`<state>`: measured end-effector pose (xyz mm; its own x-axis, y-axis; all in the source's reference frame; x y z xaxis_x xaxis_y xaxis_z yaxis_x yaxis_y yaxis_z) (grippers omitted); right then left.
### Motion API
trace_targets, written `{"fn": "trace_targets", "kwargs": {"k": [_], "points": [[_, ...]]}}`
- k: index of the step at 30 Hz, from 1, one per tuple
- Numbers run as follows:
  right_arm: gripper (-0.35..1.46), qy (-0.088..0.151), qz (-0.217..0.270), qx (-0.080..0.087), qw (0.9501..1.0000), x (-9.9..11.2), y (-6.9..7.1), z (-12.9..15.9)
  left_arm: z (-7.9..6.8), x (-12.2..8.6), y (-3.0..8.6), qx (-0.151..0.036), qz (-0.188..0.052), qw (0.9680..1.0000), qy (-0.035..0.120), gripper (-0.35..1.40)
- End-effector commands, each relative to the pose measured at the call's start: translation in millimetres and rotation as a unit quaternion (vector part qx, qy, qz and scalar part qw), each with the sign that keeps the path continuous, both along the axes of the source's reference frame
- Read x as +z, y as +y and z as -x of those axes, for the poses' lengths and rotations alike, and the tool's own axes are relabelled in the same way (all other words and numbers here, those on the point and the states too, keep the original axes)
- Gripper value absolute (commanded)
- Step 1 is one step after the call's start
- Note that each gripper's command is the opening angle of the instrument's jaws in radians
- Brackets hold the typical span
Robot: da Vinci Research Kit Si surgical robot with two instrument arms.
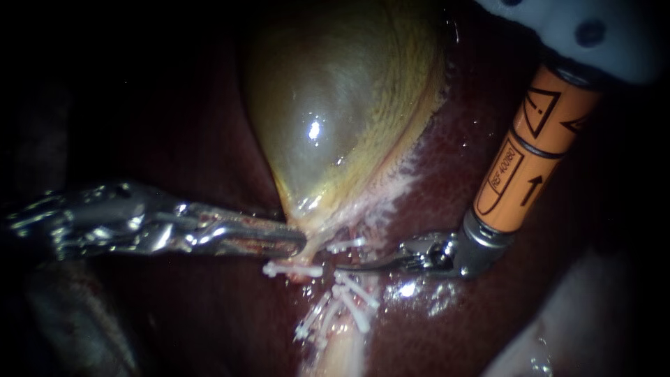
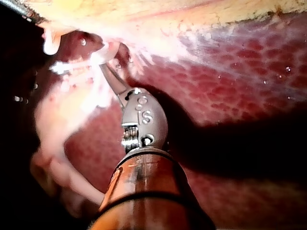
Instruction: Go back from the cut right tube
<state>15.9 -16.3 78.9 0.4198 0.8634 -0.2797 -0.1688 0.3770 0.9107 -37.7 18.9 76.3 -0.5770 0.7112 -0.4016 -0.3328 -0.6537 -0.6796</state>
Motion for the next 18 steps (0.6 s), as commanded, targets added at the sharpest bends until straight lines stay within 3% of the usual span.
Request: {"fn": "trace_targets", "kwargs": {"k": [1,10,18], "points": [[-0.11,0.000,0.000,0.000,1.0000,0.0,0.0,0.0,0.0,0.0,0.0,0.000,0.000,1.0000,0.000,-0.35],[-0.05,0.000,0.000,0.000,1.0000,-0.1,0.0,0.1,0.0,0.0,0.0,0.000,0.000,1.0000,0.000,-0.35],[0.51,0.002,0.005,-0.003,1.0000,-0.1,0.1,0.4,0.0,0.0,0.0,0.000,0.000,1.0000,0.000,-0.35]]}}
